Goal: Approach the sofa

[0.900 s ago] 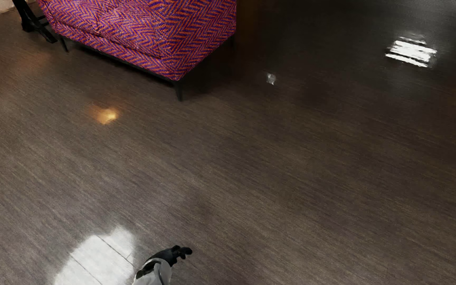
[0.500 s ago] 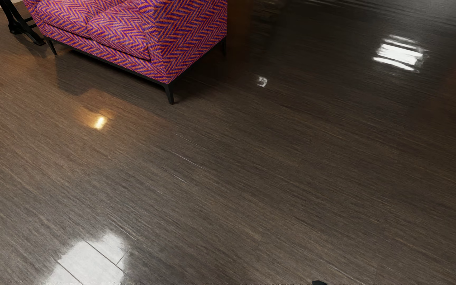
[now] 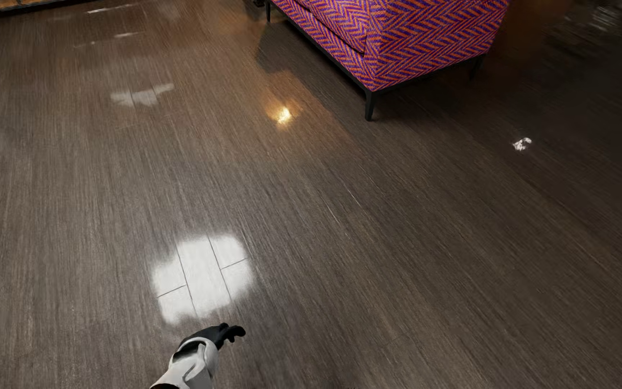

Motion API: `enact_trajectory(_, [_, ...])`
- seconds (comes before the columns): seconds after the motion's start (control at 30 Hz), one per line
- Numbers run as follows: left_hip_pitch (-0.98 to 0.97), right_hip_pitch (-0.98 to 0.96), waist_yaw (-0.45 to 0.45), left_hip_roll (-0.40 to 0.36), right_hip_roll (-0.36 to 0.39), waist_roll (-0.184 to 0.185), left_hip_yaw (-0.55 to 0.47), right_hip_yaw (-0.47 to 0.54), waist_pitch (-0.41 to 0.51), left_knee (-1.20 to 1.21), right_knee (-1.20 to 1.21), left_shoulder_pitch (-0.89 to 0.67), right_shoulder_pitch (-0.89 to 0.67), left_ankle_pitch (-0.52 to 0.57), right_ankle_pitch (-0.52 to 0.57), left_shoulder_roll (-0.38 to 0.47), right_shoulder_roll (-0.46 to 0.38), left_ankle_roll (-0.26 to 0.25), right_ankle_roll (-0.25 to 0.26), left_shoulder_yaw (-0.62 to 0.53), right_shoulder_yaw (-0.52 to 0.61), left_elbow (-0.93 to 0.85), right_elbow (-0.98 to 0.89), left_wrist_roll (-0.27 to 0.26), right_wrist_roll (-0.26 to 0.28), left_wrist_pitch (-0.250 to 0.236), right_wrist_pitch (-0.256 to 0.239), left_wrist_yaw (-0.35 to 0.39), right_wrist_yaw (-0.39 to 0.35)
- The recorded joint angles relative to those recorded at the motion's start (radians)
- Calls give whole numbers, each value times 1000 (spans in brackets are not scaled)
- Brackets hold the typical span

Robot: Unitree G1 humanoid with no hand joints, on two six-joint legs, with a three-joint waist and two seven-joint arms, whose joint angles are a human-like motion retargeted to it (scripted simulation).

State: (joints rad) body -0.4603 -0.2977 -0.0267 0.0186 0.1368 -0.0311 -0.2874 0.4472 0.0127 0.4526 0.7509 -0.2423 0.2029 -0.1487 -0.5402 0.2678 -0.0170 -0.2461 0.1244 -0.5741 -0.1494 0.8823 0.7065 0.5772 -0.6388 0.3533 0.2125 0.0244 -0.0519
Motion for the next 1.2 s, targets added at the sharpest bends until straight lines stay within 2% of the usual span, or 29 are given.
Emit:
enact_trajectory(0.03, [-21, -4, -6, -27, -15, 0, -87, -130, 5, -33, -29, -50, 9, 28, -15, 7, 10, -2, -79, -19, 8, -23, 0, 7, 2, -14, -2, -2, 11])
enact_trajectory(0.07, [-53, -19, -16, -26, -13, 6, -132, -228, 13, -72, -43, -90, 11, 50, -3, 10, 14, -7, -116, -27, 27, -57, 4, 6, 0, -26, -3, 9, 19])
enact_trajectory(0.1, [-104, -36, -23, 24, -23, 21, -81, -324, 24, -93, -55, -107, 9, 41, 16, -3, 3, 12, -137, -21, 55, -95, 13, 0, -8, -34, -1, 38, 28])
enact_trajectory(0.13, [-139, -48, -28, 98, -40, 42, 93, -422, 33, -117, -79, -101, 5, 16, 40, -26, -17, 113, -149, -8, 85, -134, 30, -13, -24, -43, 6, 72, 39])
enact_trajectory(0.17, [-145, -54, -32, 197, -57, 65, 349, -520, 37, -151, -110, -81, 1, -44, 66, -50, -35, 199, -159, 6, 106, -167, 53, -32, -33, -51, 15, 104, 45])
enact_trajectory(0.2, [-124, -55, -35, 299, -76, 87, 666, -615, 37, -162, -146, -53, -4, -61, 95, -71, -48, 180, -168, 6, 111, -188, 81, -50, -35, -62, 31, 116, 48])
enact_trajectory(0.23, [-88, -50, -31, 364, -99, 101, 889, -697, 34, -134, -190, -22, -11, -51, 127, -82, -60, 227, -175, -11, 111, -193, 111, -57, -38, -65, 50, 108, 50])
enact_trajectory(0.27, [-44, -37, -24, 403, -124, 108, 1030, -773, 29, -88, -237, 10, -16, -40, 159, -81, -72, 258, -179, -42, 112, -190, 138, -49, -43, -68, 66, 89, 52])
enact_trajectory(0.3, [-17, -17, -12, 425, -152, 108, 1057, -843, 27, -6, -278, 41, -15, -38, 187, -68, -81, 287, -182, -77, 113, -175, 157, -36, -49, -66, 75, 64, 50])
enact_trajectory(0.37, [14, 19, 15, 455, -210, 100, 969, -970, 22, 191, -334, 99, -5, -49, 231, -25, -96, 292, -185, -114, 119, -121, 160, -27, -58, -38, 68, 25, 40])
enact_trajectory(0.43, [87, 39, 30, 496, -267, 96, 918, -1080, 12, 305, -366, 172, 4, -69, 272, 14, -108, 307, -185, -46, 114, -51, 127, -68, -46, 20, 41, 43, 6])
enact_trajectory(0.47, [145, 45, 32, 525, -294, 97, 930, -1133, 6, 315, -375, 210, 4, -80, 291, 28, -112, 337, -183, 31, 109, -19, 108, -108, -32, 51, 28, 82, -14])
enact_trajectory(0.5, [223, 53, 29, 562, -318, 100, 986, -1184, -2, 292, -385, 248, 0, -91, 312, 39, -115, 373, -180, 121, 104, 9, 86, -156, -17, 84, 19, 123, -31])
enact_trajectory(0.57, [441, 69, 7, 632, -373, 108, 1279, -1293, -20, 181, -398, 310, -12, -116, 357, 71, -116, 441, -169, 244, 91, 38, 43, -213, 26, 110, -1, 155, -58])
enact_trajectory(0.6, [545, 78, -5, 636, -413, 112, 1453, -1348, -27, 122, -397, 331, -14, -104, 381, 91, -119, 424, -163, 255, 71, 40, 25, -212, 50, 109, -17, 139, -71])
enact_trajectory(0.63, [617, 91, -12, 607, -462, 114, 1582, -1406, -32, 58, -399, 329, -13, -53, 410, 97, -112, 216, -145, 225, 37, 44, 4, -185, 79, 108, -26, 112, -91])
enact_trajectory(0.67, [581, 118, -3, 560, -521, 112, 1537, -1460, -30, 36, -411, 308, 3, -62, 440, 101, -114, 123, -146, 178, -10, 48, -27, -154, 109, 92, -34, 67, -109])
enact_trajectory(0.73, [457, 148, 17, 420, -687, 89, 1348, -1478, -20, 43, -385, 221, 59, -116, 389, 58, -90, 177, -173, 79, -120, 72, -89, -85, 171, 76, -27, -29, -142])
enact_trajectory(0.77, [407, 134, 18, 340, -749, 76, 1254, -1375, -16, 47, -361, 193, 78, -144, 317, 41, -71, 202, -179, 49, -159, 47, -95, -60, 184, 48, -17, -89, -142])
enact_trajectory(0.8, [374, 90, 11, 261, -765, 66, 1166, -1166, -12, 43, -339, 178, 93, -169, 258, 30, -63, 228, -221, 42, -174, 2, -81, -44, 173, 12, -4, -139, -121])
enact_trajectory(0.83, [356, 41, 4, 189, -728, 59, 1084, -921, -8, 27, -309, 175, 105, -186, 236, 20, -65, 254, -227, 69, -168, -51, -58, -49, 149, -22, 10, -151, -86])
enact_trajectory(0.9, [324, -32, -6, 80, -545, 47, 926, -489, -3, 5, -208, 190, 103, -204, 240, -2, -66, 297, -95, 150, -124, -165, 19, -61, 65, -64, 45, -95, 3])
enact_trajectory(0.93, [307, -57, -8, 36, -444, 43, 846, -368, -3, 0, -154, 177, 101, -210, 229, 2, -55, 312, -57, 150, -117, -206, 43, -36, 34, -80, 63, -80, 49])
enact_trajectory(0.97, [292, -89, -9, -7, -371, 39, 765, -328, -2, -3, -101, 147, 105, -215, 215, 12, -40, 326, -43, 132, -118, -233, 45, 2, 13, -84, 73, -82, 77])
enact_trajectory(1.0, [280, -127, -10, -48, -333, 34, 680, -359, -2, -3, -59, 103, 116, -222, 207, 22, -24, 337, -59, 108, -118, -247, 30, 45, -3, -86, 64, -95, 77])
enact_trajectory(1.07, [270, -211, -20, -129, -322, 23, 509, -506, 0, 6, -26, 19, 144, -243, 216, 20, -9, 354, -85, 102, -86, -250, -9, 82, -34, -75, 17, -81, 26])
enact_trajectory(1.1, [277, -247, -28, -166, -320, 18, 430, -581, 0, 8, -46, -10, 154, -254, 230, 13, -11, 362, -98, 117, -60, -241, -22, 76, -47, -65, -2, -45, 6])
enact_trajectory(1.17, [317, -307, -42, -220, -274, 15, 286, -657, -1, -3, -157, -28, 151, -276, 326, 2, -30, 375, -115, 155, -17, -213, -27, 39, -50, -56, -16, 45, 31])
enact_trajectory(1.2, [347, -320, -46, -236, -243, 15, 226, -672, -2, -11, -254, -19, 142, -286, 389, 2, -48, 379, -65, 175, 0, -197, -27, 16, -51, -48, -14, 84, 56])
